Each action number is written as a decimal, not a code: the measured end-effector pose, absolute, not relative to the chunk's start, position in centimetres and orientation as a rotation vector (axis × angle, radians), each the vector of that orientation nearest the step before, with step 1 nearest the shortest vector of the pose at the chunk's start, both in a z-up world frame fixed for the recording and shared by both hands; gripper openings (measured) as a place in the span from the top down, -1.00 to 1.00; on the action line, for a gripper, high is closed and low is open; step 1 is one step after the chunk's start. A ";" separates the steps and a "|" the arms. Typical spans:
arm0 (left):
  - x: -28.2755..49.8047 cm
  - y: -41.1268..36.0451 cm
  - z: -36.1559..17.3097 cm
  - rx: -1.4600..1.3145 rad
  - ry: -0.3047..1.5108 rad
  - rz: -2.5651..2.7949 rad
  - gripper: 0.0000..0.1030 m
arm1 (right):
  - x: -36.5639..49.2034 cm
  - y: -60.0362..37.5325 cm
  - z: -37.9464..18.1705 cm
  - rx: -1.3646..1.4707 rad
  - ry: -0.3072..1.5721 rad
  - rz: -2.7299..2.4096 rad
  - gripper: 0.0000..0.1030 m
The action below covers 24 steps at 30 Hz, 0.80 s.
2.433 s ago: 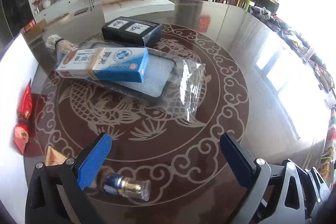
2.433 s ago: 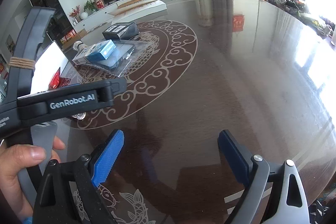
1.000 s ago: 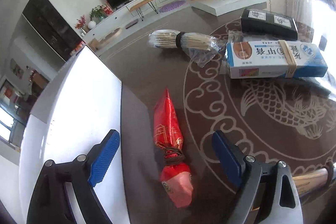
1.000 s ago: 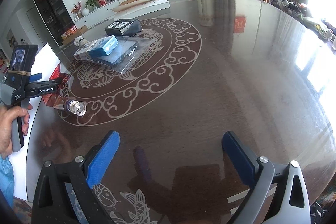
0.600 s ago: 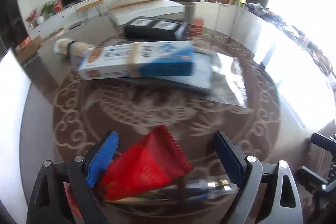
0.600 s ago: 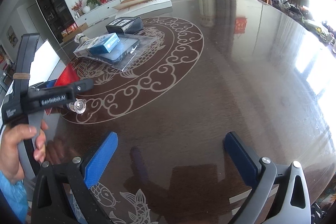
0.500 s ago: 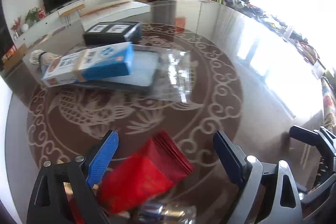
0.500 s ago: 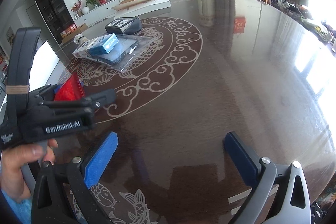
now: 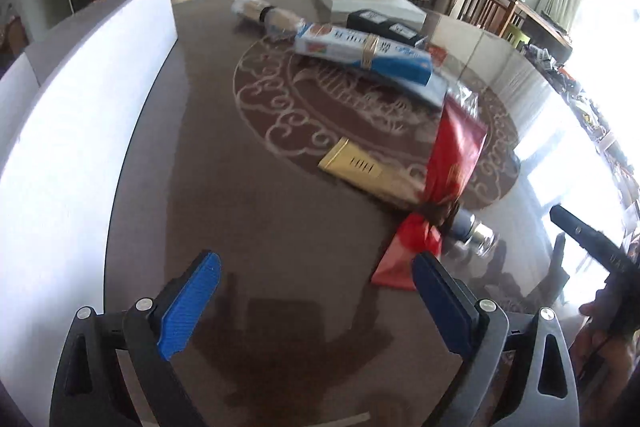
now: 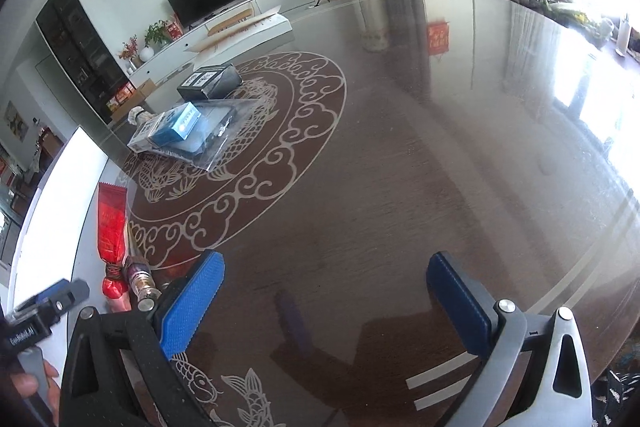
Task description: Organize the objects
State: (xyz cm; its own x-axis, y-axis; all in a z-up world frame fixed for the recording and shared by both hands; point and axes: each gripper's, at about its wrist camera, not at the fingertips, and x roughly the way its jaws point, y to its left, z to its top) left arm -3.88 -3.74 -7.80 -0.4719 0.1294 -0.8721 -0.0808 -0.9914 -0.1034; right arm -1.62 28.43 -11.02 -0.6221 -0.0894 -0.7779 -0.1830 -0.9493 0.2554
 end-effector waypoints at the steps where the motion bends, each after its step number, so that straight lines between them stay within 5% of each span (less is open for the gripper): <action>1: -3.6 -4.0 -8.7 -1.583 -0.067 2.586 -0.89 | -1.5 28.3 -10.9 -1.335 0.477 2.747 -0.99; 13: -8.8 8.7 -8.8 -1.404 0.092 2.448 -0.97 | -0.9 29.2 -10.5 -1.261 0.504 2.726 -0.99; 24: -5.1 1.9 -9.4 -1.489 0.101 2.629 -1.00 | -1.3 30.0 -11.1 -1.287 0.602 2.706 -0.99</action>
